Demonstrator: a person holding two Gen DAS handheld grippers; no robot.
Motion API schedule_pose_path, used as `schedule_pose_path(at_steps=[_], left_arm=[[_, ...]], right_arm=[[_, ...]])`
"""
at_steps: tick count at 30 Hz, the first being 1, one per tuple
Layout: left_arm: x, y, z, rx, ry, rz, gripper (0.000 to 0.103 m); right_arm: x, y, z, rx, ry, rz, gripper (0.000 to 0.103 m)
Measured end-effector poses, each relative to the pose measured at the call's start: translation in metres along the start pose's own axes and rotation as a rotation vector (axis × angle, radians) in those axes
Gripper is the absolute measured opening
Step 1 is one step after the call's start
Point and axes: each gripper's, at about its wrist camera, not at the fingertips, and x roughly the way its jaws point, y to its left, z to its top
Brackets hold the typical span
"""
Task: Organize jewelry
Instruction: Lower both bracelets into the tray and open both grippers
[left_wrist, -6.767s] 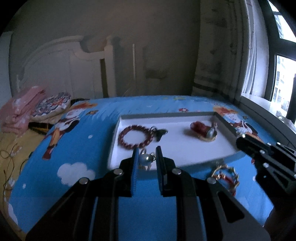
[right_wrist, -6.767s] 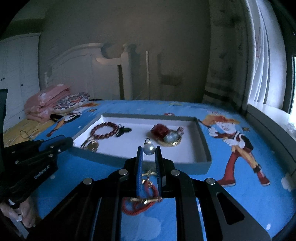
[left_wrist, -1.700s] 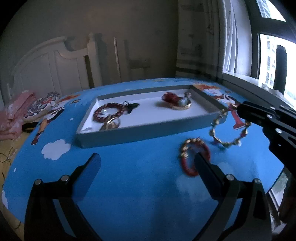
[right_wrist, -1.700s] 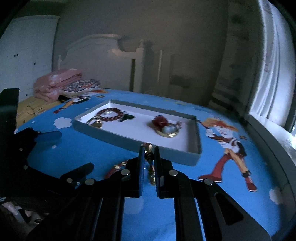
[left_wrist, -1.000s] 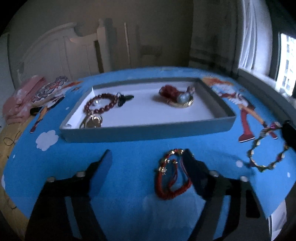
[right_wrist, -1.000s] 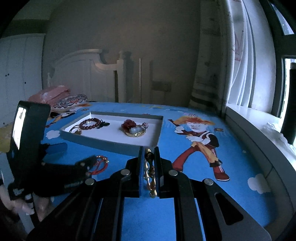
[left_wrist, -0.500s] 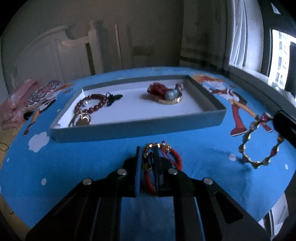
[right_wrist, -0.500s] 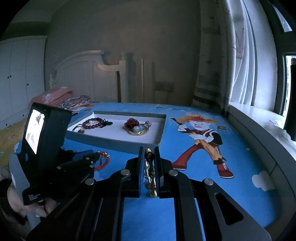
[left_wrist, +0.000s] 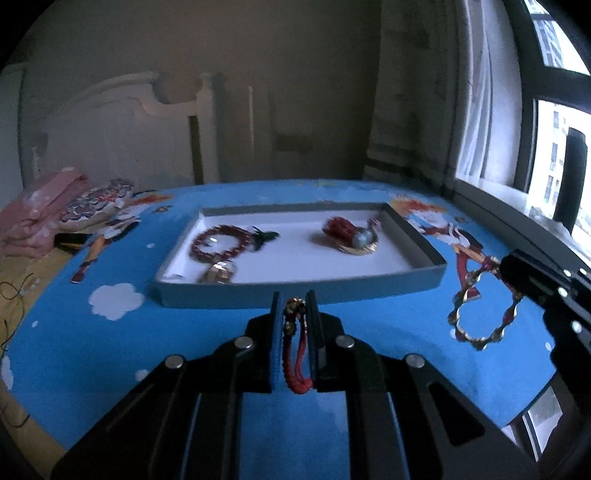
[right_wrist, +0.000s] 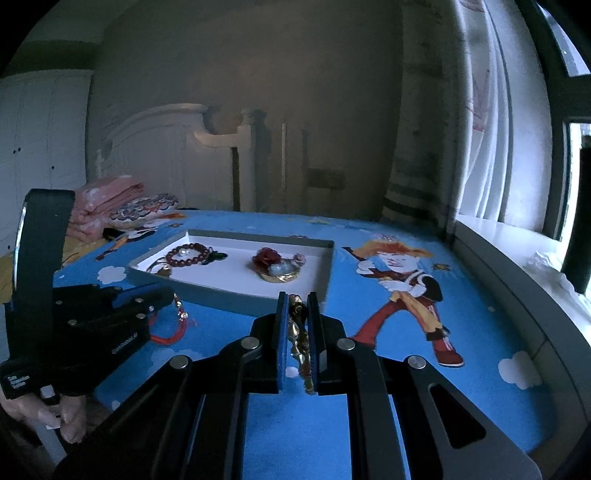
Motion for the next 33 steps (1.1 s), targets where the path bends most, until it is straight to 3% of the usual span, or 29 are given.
schedule_pose_path(at_steps=[10,20,33], left_arm=[[-0.015,0.059,-0.003,-0.046,-0.03,0.046,0.012],[-0.025,0.081,-0.006,-0.043,-0.048,0.052,0.012],[0.01,0.07,0.061,0.011,-0.042,-0.005,0.012]], right_arm=[[0.013,0.057,0.014,-0.073,0.007,0.034,0.01],[0.024,0.104,0.021,-0.125,0.023,0.069,0.01],[0.051,0.112,0.056,-0.104,0.016,0.057,0.01]])
